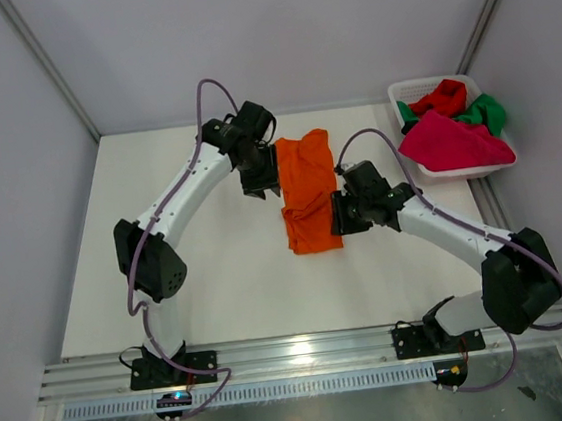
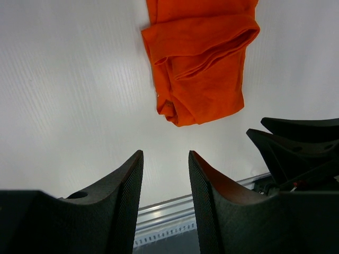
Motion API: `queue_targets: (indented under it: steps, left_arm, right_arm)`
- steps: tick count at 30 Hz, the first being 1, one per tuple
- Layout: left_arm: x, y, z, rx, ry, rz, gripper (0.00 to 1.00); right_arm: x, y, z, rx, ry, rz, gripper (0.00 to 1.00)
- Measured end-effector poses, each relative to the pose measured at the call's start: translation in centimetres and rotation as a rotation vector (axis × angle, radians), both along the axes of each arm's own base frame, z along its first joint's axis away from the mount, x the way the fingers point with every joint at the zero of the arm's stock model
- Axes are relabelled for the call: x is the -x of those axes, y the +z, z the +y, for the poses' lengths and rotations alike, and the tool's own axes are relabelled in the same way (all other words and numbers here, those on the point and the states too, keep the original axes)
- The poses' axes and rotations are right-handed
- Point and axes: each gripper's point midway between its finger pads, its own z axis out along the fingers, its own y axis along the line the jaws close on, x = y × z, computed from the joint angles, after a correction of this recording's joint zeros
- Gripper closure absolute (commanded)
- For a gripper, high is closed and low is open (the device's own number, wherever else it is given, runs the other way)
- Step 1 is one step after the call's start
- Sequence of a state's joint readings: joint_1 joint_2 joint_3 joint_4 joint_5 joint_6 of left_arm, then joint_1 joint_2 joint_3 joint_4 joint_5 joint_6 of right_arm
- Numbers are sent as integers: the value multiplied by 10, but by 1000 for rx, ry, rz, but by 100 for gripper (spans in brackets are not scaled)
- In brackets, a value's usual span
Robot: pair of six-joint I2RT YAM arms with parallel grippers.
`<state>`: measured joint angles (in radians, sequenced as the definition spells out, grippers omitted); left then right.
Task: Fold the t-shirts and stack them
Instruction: Fold the folded rectangular tshirt in 1/3 of the way
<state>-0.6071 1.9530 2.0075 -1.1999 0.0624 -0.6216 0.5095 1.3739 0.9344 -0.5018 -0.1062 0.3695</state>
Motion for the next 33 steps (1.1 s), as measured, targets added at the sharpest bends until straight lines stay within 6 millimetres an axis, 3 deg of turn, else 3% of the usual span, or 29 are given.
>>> queue_targets:
  steps: [4,11,17,22,33]
  left_arm:
    - [1,0,-2,9,-1,5,58]
    - [1,-5,-1,5,2,13,59]
    - [4,-17,3,-19,6,34,58]
    - [2,-18,6,-39,16,20,58]
    - [-4,-19,14,-78,34,-7,58]
  right_arm:
    - [6,-17,-3,20,-2,38,63]
    - [-10,-40,10,25,3,91,63]
    - [-54,-21,39,-22,18,45,63]
    - [-77,-9,56,-59,32,9,63]
    - [-66,-31,57,-40,49,72,63]
